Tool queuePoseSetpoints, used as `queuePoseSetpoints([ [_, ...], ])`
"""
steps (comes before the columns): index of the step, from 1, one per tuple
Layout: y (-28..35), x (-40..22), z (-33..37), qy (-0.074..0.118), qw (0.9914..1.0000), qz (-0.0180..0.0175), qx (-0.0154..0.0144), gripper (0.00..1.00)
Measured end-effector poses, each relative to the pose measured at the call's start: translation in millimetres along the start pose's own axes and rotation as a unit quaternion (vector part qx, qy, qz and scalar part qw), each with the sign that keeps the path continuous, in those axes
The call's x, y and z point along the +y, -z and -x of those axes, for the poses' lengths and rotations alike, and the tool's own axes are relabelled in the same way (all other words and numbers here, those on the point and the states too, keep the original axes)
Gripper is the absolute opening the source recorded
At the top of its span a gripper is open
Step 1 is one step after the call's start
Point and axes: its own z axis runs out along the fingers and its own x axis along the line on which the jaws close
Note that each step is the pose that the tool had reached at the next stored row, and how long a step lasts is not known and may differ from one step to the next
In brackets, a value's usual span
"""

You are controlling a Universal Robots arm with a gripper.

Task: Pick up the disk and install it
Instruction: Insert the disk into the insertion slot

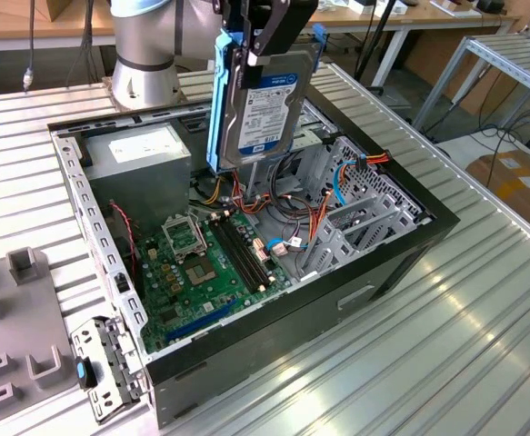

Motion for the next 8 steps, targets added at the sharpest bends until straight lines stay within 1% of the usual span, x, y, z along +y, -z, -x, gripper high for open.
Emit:
queuePoseSetpoints([
  [1,0.0,-1.7,0.1,0.0,1.0,0.0,0.0,0.37],
  [3,0.0,-7.0,0.2,0.0,1.0,0.0,0.0,0.37],
  [4,0.0,-10.7,0.3,0.0,1.0,0.0,0.0,0.37],
  [6,0.0,-14.2,0.4,0.0,1.0,0.0,0.0,0.37],
  [7,0.0,-17.5,0.5,0.0,1.0,0.0,0.0001,0.37],
  [8,0.0,-19.2,0.5,0.0,1.0,0.0,0.0,0.37],
])
